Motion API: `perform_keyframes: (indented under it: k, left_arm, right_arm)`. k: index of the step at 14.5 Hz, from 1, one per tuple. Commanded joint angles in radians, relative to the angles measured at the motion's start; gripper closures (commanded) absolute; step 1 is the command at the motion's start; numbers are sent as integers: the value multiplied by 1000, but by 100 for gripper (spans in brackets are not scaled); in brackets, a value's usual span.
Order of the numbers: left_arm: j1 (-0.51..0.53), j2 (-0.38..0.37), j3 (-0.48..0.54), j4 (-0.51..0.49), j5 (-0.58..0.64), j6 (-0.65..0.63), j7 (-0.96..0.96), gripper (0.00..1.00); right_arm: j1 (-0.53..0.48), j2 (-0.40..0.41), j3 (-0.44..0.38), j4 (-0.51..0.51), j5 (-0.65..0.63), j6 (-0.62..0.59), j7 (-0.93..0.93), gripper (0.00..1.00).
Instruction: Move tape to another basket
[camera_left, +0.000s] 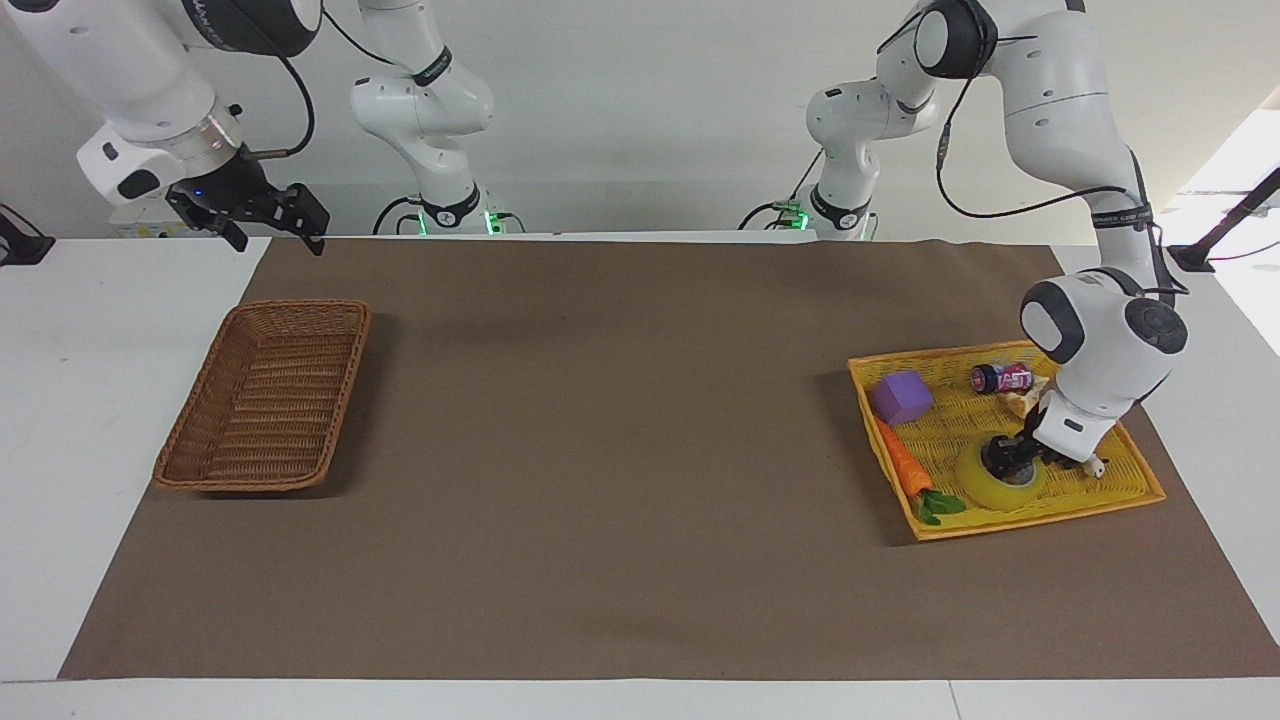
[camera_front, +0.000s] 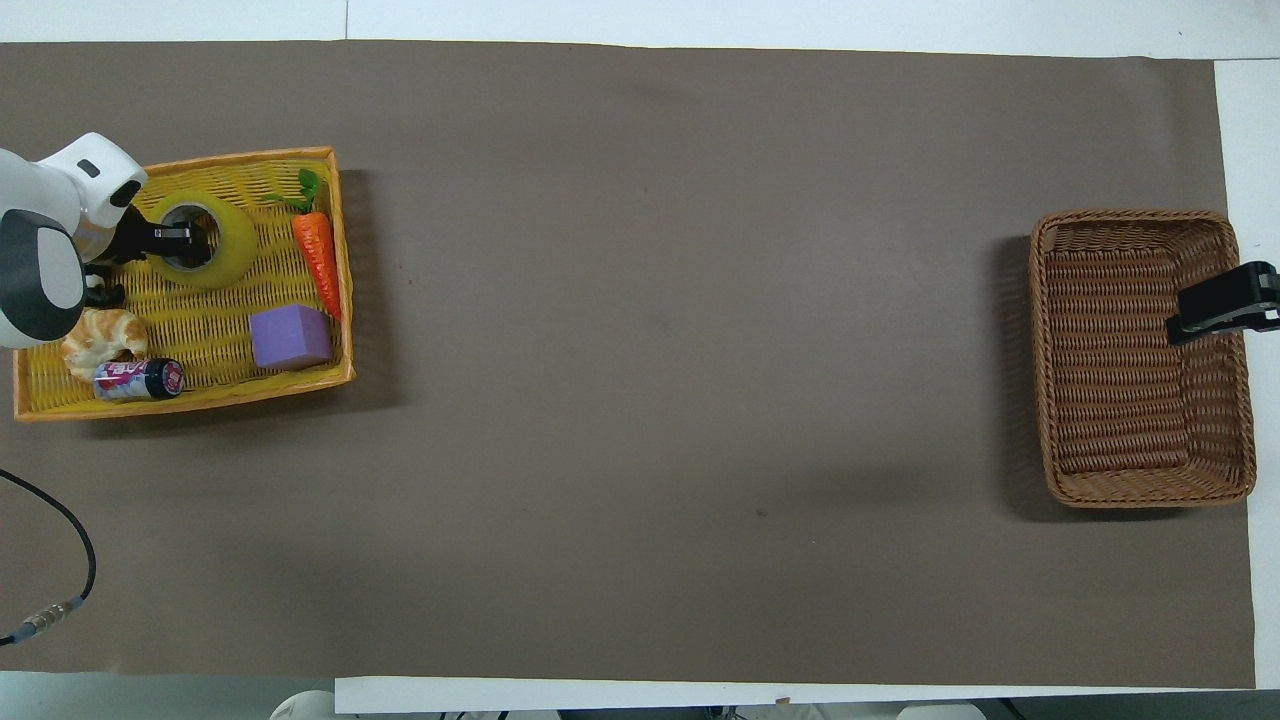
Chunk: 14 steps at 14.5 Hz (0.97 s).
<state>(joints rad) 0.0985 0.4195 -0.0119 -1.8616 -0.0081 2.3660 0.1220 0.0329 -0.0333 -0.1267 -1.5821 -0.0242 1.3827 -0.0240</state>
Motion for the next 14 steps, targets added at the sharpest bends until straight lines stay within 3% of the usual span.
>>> perform_keyframes:
  k: [1,6,9,11,14]
  left_arm:
    - [-2,19,4,12,2,3,11,100]
    - [-26,29,3,156,0,-180,4,100]
    - [-71,-8,1,274,-12,-374,-31,100]
    - [-135,-48,-3,309,-18,-483,-154,100]
    - [-235,-97,-5,315,-232,-557,-352,100]
  right_arm:
    - [-8,-28,7,-33,3,15,-19,0]
    - [-8,-28,7,-33,1,15,-19,0]
    - [-8,-28,7,-33,1,15,-17,0]
    - [-8,-28,7,-33,3,15,-19,0]
    - [-8,-28,7,-33,1,15,-19,0]
